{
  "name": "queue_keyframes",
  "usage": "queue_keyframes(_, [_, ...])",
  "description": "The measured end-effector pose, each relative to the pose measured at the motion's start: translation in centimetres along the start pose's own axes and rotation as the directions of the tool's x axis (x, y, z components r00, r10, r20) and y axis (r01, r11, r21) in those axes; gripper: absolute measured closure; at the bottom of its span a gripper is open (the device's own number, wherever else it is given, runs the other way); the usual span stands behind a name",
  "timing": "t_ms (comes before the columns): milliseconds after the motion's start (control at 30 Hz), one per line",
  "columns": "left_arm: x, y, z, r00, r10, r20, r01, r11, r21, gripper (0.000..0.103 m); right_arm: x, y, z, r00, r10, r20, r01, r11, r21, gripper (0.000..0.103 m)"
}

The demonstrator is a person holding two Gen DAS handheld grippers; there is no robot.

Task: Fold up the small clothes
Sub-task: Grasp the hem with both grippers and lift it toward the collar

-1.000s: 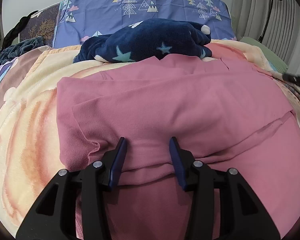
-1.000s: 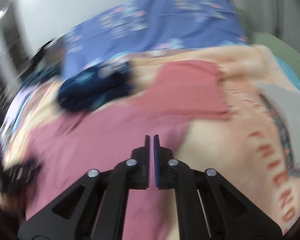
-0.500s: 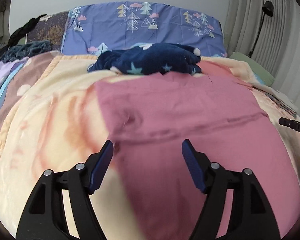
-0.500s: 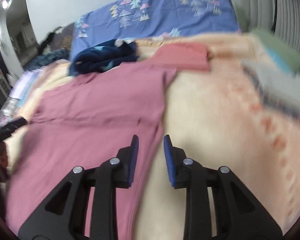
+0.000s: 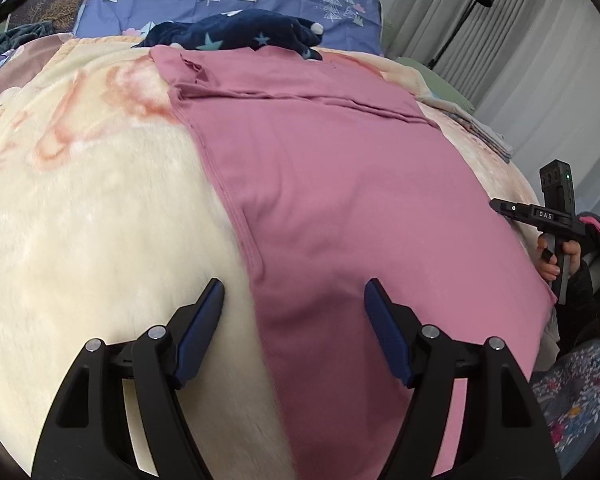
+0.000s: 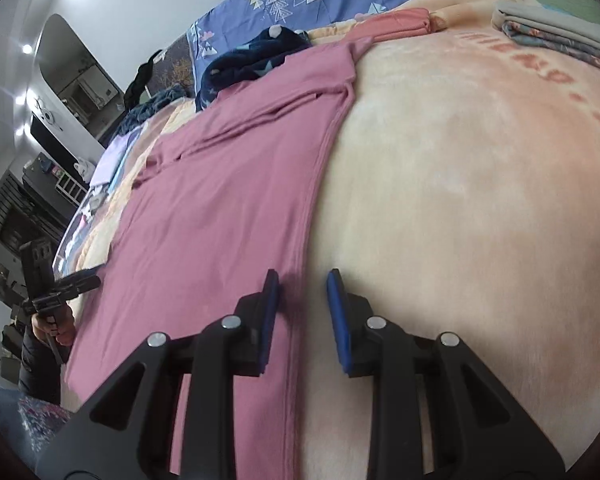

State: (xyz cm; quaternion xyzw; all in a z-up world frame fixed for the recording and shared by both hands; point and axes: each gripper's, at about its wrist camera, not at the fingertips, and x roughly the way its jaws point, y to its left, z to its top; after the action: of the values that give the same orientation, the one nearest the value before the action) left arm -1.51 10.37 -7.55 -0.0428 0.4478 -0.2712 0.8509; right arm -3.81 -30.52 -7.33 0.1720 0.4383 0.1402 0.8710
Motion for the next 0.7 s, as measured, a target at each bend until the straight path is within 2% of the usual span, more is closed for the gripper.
queue_keyframes(167, [-1.2,-1.4,-2.5,1.000,-0.010,-0.004,0.011,0.999,0.034,0.032,-1.6,0.1,-2.4,1.000,0.015,-0.009,-0.015,1.000,0.006,0.076])
queue_keyframes(233, [-1.8,-1.7,-3.5,1.000,-0.012,-0.006,0.012,0.999,0.048,0.035,-2.4,0.0,-3.6,1.000,0.027,-0.012,-0.027,1.000,0.007,0.076])
queue_keyframes(400, [-3.8,-2.0,-5.7,0.999,-0.047,-0.011,0.047,0.998,0.038,0.066,-4.6,-0.1,-6.6,0.998,0.067,-0.023,-0.066,0.998,0.020,0.076])
queue_keyframes(467, [-4.7,-2.0,-7.1,0.998,-0.059,-0.018,0.060,0.998,0.036,0.071,-5.6,-0.3,-7.7,0.996,0.086,-0.027,-0.085,0.996,0.026,0.076])
queue_keyframes(567, [-5.3,-1.9,-8.3,0.997,-0.074,-0.022,0.074,0.997,0.030,0.071,-7.0,-0.7,-9.5,0.993,0.116,-0.026,-0.116,0.993,0.028,0.073])
queue_keyframes(633, [-5.2,-1.6,-8.5,0.996,-0.090,-0.021,0.090,0.996,0.012,0.067,-7.0,-0.7,-9.9,0.992,0.127,-0.019,-0.126,0.992,0.027,0.071])
queue_keyframes(700, [-4.7,-1.4,-8.4,0.992,-0.123,-0.027,0.122,0.992,-0.019,0.056,-6.6,-0.8,-9.8,0.991,0.134,-0.020,-0.133,0.990,0.039,0.069])
